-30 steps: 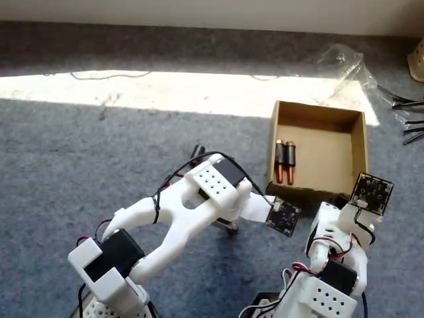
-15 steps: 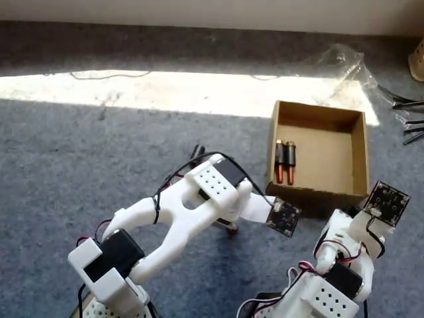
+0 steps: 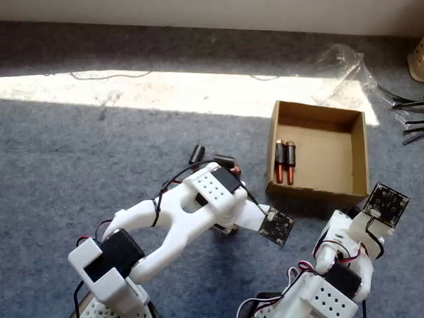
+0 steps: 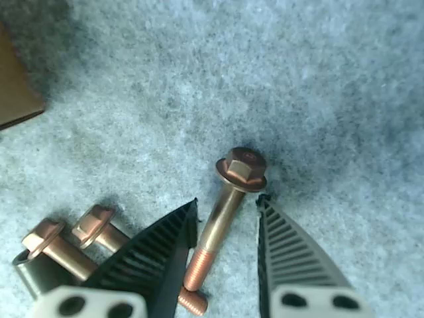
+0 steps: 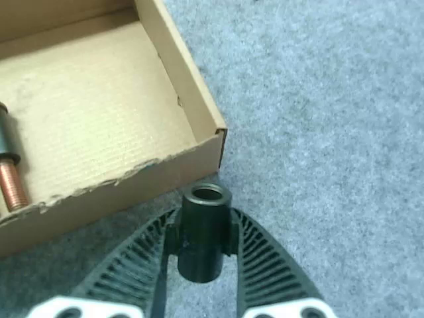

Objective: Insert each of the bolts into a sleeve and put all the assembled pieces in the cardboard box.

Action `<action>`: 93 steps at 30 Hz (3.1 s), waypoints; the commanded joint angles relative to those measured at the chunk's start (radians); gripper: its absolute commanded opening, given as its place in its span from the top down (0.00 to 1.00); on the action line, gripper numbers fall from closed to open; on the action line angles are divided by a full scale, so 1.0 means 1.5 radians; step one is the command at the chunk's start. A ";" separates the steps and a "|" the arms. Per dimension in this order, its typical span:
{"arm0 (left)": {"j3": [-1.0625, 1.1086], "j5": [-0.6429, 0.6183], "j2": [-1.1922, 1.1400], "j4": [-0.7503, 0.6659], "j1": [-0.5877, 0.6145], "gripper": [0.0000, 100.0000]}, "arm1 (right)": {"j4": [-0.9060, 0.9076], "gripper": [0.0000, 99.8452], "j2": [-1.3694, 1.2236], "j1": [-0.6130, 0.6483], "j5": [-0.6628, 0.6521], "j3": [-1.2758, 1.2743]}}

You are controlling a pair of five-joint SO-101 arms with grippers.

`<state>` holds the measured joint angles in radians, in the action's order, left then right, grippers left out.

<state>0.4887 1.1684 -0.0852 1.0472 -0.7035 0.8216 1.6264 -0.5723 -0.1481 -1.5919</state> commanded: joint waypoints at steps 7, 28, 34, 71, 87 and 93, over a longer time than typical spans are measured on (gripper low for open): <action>-0.006 0.031 0.003 -0.009 -0.042 0.85 | -0.042 1.00 0.005 -0.007 0.004 -0.015; -0.001 0.042 0.001 -0.028 -0.023 0.91 | -0.041 1.00 0.005 -0.007 0.004 -0.015; 0.014 0.042 0.001 -0.028 -0.026 0.95 | -0.041 1.00 0.005 -0.007 0.004 -0.015; -0.051 -0.801 0.001 -0.152 0.082 0.99 | -0.041 1.00 0.005 -0.007 0.004 -0.015; -0.042 -0.891 0.005 -0.172 0.227 0.99 | -0.041 1.00 0.005 -0.007 0.004 -0.015; -0.038 -0.897 0.006 -0.164 0.304 0.99 | -0.041 1.00 0.005 -0.007 0.004 -0.015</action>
<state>0.4534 -0.1634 -0.0882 0.8002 -0.3214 0.7956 1.6249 -0.5723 -0.1481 -1.6272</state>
